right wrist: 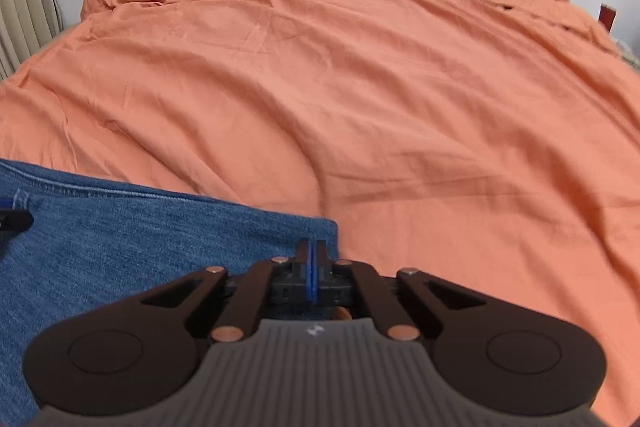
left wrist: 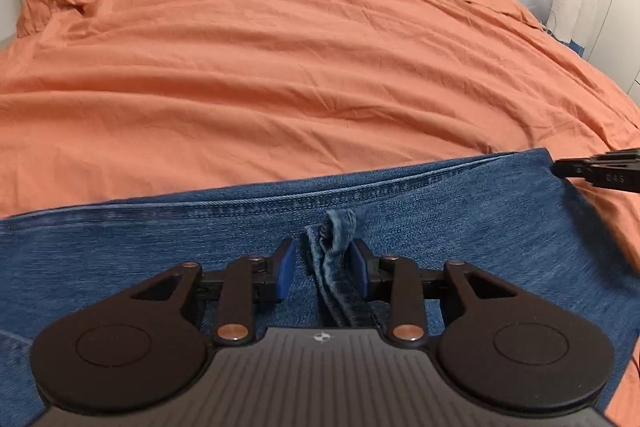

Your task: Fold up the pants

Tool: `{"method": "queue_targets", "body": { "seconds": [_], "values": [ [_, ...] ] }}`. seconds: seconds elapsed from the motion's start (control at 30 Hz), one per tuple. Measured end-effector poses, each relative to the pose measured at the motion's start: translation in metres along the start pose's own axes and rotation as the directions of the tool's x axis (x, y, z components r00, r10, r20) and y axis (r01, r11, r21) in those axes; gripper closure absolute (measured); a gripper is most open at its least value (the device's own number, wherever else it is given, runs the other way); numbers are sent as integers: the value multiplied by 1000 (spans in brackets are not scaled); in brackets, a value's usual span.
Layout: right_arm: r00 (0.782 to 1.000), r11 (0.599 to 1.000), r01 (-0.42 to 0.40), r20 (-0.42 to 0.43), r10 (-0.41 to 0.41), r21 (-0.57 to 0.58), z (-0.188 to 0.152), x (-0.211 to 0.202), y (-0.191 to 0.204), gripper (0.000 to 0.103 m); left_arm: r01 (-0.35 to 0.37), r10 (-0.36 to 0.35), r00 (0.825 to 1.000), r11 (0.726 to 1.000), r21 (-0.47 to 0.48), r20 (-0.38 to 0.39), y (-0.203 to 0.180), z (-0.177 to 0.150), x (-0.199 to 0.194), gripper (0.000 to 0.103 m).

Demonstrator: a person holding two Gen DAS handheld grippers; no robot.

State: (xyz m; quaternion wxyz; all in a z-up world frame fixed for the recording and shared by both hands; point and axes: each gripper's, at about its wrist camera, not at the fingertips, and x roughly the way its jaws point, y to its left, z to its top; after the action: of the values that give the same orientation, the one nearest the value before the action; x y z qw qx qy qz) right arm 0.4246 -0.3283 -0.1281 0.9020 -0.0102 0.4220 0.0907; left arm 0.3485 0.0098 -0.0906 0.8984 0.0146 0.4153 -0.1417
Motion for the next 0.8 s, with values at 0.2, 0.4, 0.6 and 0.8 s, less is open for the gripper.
{"method": "queue_targets", "body": {
  "seconds": [0.2, 0.4, 0.6, 0.8],
  "values": [
    [997, 996, -80, 16, 81, -36, -33, -73, 9, 99, 25, -33, 997, 992, 125, 65, -28, -26, -62, 64],
    [988, 984, -155, -11, 155, -93, -88, -112, 35, 99, 26, -29, 999, 988, 153, 18, -51, -61, -79, 67],
    [992, 987, -126, -38, 123, -100, -113, -101, 46, 100, 5, -3, 999, 999, 40, -49, -40, -80, -50, 64],
    [993, 985, -90, -86, 78, -144, -110, -89, 56, 101, -10, 11, 998, 1000, 13, -57, -35, -73, -63, 57]
  ]
}}
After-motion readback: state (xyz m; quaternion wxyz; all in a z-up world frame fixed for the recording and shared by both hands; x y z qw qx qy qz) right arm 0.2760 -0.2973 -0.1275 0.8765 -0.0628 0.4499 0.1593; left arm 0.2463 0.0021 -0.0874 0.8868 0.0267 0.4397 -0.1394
